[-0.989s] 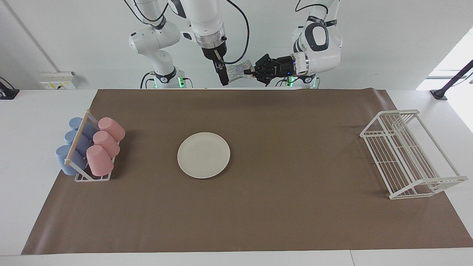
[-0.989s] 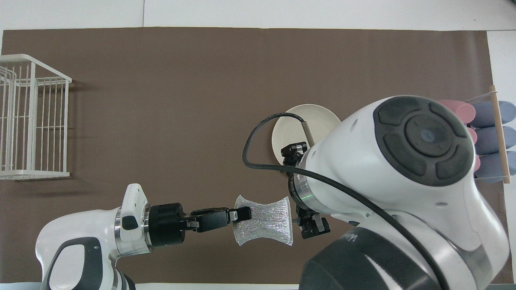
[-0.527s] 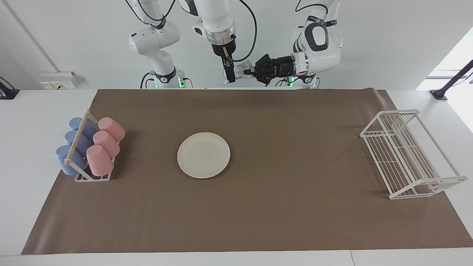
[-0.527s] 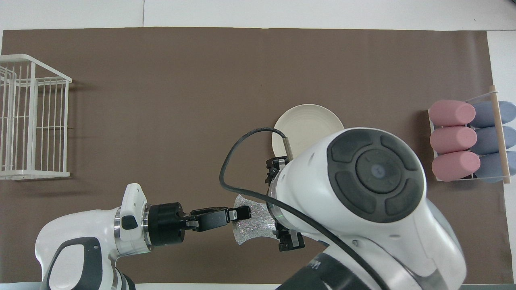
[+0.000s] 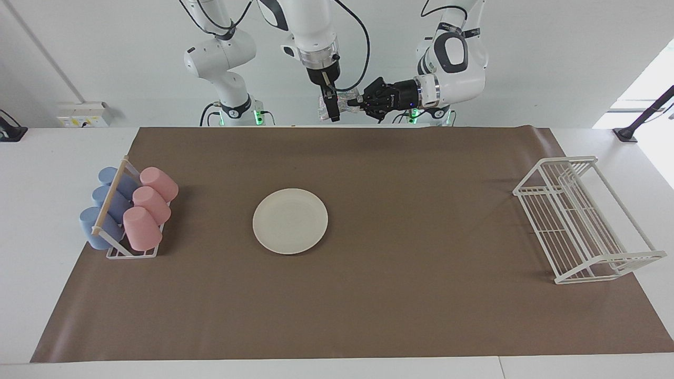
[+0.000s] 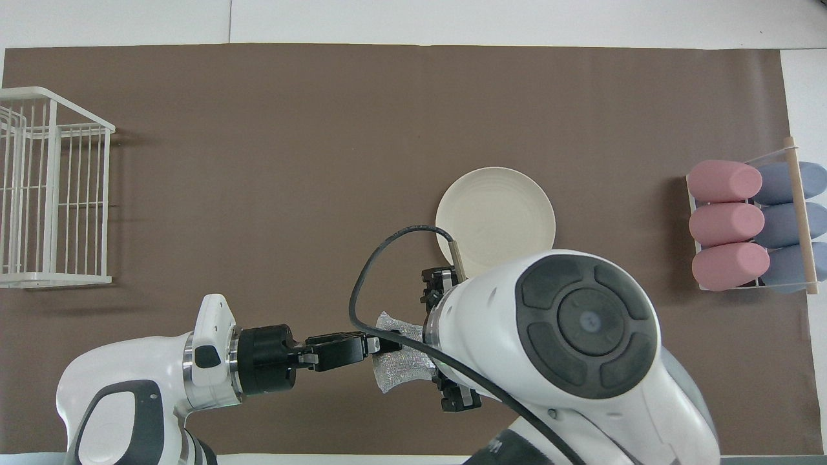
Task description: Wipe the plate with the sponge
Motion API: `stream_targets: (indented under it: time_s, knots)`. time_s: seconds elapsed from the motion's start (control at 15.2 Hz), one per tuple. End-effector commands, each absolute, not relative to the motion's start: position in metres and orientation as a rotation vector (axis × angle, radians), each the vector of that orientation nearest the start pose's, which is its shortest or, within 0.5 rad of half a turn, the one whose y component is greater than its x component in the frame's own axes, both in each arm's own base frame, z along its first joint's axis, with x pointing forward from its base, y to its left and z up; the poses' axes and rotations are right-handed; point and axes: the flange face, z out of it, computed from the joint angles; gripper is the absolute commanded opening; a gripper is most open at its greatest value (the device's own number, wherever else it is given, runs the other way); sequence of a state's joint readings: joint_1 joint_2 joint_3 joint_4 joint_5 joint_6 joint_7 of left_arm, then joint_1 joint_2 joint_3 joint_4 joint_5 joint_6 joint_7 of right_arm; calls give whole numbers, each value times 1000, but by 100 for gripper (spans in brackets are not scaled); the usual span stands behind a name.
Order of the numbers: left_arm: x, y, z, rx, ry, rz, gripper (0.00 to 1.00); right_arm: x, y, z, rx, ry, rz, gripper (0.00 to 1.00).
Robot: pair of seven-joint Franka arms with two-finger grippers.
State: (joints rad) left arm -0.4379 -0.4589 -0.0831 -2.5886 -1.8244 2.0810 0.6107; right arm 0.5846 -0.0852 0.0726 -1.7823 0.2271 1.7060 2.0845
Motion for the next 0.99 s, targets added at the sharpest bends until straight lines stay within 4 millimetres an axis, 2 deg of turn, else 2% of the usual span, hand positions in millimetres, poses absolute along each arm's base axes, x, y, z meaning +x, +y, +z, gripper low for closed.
stream_targets:
  time_s: [0.0, 0.33, 0.59, 0.66, 0.73, 0.79, 0.92]
  knots:
    - [334, -249, 459, 1663, 26, 75, 0, 387, 355, 582, -2304, 2037, 344, 100]
    - [333, -250, 460, 1663, 24, 73, 0, 385, 357, 582, -2311, 2028, 349, 100]
    - [333, -250, 459, 1662, 26, 71, 0, 393, 347, 579, -2304, 2038, 349, 100]
    - [333, -250, 459, 1662, 26, 71, 0, 393, 347, 579, -2310, 2031, 349, 88]
    - [333, -250, 459, 1662, 28, 69, 0, 394, 346, 579, -2331, 2006, 349, 55]
    - [333, -250, 459, 1663, 29, 70, 0, 394, 346, 579, -2350, 1981, 348, 36]
    - [333, -250, 459, 1663, 29, 70, 0, 394, 346, 579, -2357, 1969, 344, 26]
